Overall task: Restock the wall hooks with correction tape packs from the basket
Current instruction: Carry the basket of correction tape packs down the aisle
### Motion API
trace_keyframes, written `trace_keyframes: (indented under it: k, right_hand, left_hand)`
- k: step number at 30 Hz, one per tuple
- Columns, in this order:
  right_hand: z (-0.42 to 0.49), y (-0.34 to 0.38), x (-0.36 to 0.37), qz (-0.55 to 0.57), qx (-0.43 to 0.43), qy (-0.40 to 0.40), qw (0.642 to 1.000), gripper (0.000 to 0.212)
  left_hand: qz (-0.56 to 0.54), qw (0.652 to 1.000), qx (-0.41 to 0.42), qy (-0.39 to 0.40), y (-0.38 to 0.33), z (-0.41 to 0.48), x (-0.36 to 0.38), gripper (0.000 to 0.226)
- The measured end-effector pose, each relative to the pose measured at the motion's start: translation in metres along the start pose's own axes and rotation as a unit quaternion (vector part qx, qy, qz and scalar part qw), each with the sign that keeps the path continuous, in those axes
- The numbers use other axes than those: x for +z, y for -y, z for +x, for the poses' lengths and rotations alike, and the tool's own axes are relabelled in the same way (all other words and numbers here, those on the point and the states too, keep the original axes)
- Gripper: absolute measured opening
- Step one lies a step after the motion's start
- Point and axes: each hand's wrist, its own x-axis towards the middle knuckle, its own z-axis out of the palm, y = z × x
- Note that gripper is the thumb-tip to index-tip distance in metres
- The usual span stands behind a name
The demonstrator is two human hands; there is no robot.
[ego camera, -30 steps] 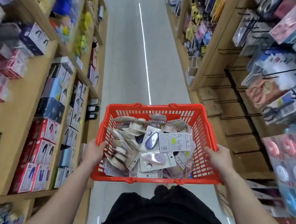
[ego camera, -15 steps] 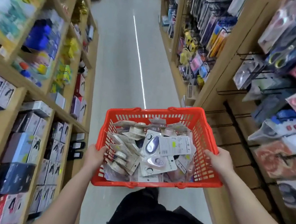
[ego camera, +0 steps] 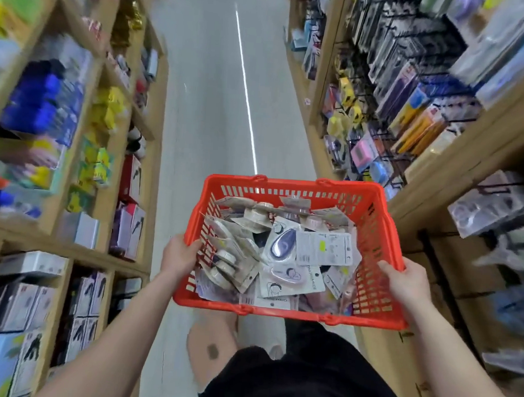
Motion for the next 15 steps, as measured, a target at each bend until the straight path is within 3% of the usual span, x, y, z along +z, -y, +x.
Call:
trace_keyframes:
  k: [5, 9, 15]
  right_hand:
    - [0.068, 0.039, 0.012, 0.022, 0.006, 0.004, 1.0, 0.019]
    - [0.098, 0.063, 0.016, 0.056, 0.037, -0.007, 0.998, 0.02]
    - [0.11, 0.091, 0.031, 0.095, 0.086, -0.055, 0.99, 0.011]
  left_hand:
    - [0.028, 0.999, 0.01, 0.011, -0.073, 0.076, -0.003, 0.029]
    - [0.073, 0.996, 0.042, 0.017, -0.153, 0.106, -0.007, 0.015]
    - [0.135, 0.986, 0.092, 0.043, -0.224, 0.161, 0.006, 0.022]
